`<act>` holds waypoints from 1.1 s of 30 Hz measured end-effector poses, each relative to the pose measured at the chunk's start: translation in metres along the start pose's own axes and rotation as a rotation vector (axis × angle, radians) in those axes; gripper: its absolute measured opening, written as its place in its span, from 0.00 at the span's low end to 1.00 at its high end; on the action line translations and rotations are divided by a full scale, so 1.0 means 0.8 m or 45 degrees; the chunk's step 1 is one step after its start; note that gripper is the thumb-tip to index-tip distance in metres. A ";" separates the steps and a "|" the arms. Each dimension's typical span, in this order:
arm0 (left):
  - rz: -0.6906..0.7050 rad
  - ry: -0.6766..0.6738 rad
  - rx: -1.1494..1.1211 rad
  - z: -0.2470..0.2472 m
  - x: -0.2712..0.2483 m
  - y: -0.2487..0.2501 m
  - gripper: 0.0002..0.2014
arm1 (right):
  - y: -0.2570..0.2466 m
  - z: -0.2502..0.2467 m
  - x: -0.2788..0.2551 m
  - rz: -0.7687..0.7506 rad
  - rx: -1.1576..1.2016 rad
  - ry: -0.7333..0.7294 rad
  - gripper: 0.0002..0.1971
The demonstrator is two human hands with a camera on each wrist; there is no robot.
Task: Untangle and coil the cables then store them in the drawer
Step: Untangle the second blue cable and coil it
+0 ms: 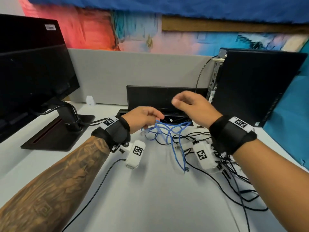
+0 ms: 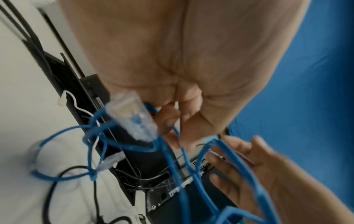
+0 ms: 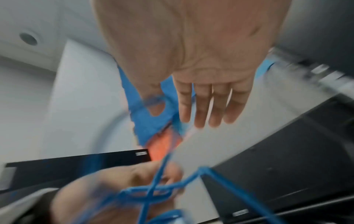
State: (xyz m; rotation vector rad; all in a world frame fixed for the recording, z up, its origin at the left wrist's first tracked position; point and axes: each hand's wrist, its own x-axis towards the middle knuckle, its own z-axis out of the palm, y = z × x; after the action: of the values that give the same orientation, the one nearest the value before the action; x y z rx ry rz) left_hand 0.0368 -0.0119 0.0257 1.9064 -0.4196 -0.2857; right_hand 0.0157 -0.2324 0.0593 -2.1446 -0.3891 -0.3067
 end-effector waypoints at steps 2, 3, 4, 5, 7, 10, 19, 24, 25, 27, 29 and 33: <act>0.067 0.081 -0.268 -0.001 0.001 0.004 0.15 | -0.023 0.019 -0.001 0.014 -0.096 -0.238 0.14; 0.104 0.123 -0.351 -0.004 0.001 0.004 0.14 | -0.029 0.027 -0.002 0.026 -0.199 -0.344 0.14; 0.135 0.155 -0.394 -0.006 0.001 0.005 0.13 | -0.030 0.032 -0.003 0.042 -0.273 -0.410 0.13; 0.155 0.177 -0.403 -0.010 0.001 0.004 0.13 | -0.029 0.035 -0.003 0.054 -0.270 -0.422 0.13; 0.180 0.190 -0.350 -0.014 -0.002 -0.001 0.10 | -0.026 0.035 -0.003 0.090 -0.160 -0.351 0.11; 0.155 0.206 -0.071 -0.020 -0.009 -0.012 0.04 | -0.029 0.023 -0.002 0.182 0.027 -0.252 0.08; -0.034 0.125 -0.044 -0.030 -0.039 -0.014 0.12 | -0.003 -0.022 0.010 0.160 -0.245 0.099 0.11; 0.040 0.144 -0.080 -0.033 -0.047 -0.011 0.11 | 0.011 -0.034 0.014 0.196 -0.693 -0.007 0.07; 0.082 0.138 -0.071 -0.029 -0.046 -0.006 0.11 | 0.008 -0.025 0.011 0.100 -0.758 -0.039 0.09; 0.159 0.123 -0.042 -0.020 -0.043 0.006 0.11 | -0.007 -0.003 0.008 -0.124 -0.627 -0.131 0.18; 0.227 0.123 -0.085 -0.013 -0.039 0.011 0.10 | -0.028 0.016 0.003 -0.122 -0.332 -0.334 0.13; 0.176 0.157 -0.179 -0.013 -0.043 0.013 0.12 | -0.036 0.015 0.000 -0.126 -0.153 -0.294 0.14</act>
State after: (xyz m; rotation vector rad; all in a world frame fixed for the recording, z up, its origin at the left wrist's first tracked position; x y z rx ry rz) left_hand 0.0082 0.0076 0.0386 1.7378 -0.4344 -0.1026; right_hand 0.0058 -0.2069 0.0742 -2.2909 -0.6247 -0.1405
